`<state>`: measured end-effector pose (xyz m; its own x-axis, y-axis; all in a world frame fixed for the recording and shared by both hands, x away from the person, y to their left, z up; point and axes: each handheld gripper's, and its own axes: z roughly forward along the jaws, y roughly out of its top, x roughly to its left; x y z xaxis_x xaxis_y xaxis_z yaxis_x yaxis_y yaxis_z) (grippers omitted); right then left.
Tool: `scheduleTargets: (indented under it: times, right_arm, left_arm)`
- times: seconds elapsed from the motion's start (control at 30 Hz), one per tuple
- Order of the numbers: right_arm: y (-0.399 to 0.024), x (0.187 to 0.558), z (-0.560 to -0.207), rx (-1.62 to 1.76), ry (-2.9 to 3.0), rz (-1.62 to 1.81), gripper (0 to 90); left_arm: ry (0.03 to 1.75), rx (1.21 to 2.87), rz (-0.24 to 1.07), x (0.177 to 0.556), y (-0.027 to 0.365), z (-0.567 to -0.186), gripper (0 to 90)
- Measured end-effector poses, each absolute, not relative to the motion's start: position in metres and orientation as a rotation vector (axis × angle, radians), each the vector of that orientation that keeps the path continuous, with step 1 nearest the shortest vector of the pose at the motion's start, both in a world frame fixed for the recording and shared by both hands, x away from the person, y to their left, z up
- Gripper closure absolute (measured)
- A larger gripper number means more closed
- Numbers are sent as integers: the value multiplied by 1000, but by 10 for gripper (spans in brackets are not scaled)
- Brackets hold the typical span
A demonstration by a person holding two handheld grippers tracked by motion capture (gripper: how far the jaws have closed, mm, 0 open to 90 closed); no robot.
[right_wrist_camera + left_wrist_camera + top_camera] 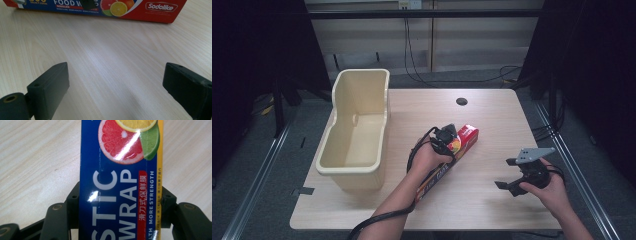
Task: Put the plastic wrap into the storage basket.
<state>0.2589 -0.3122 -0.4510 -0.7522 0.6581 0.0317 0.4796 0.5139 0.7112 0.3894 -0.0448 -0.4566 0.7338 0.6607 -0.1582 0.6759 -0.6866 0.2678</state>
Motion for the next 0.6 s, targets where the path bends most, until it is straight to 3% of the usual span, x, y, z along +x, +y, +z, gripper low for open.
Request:
scheduleTargets:
  times: [0.17,0.6]
  right_arm:
    - [-312,259,-451,967,2512,1074,66]
    - [-312,259,-449,953,2503,1084,57]
  left_arm:
    - [1064,2609,-136,391,-44,-443,406]
    - [1115,2593,-106,395,-34,-399,404]
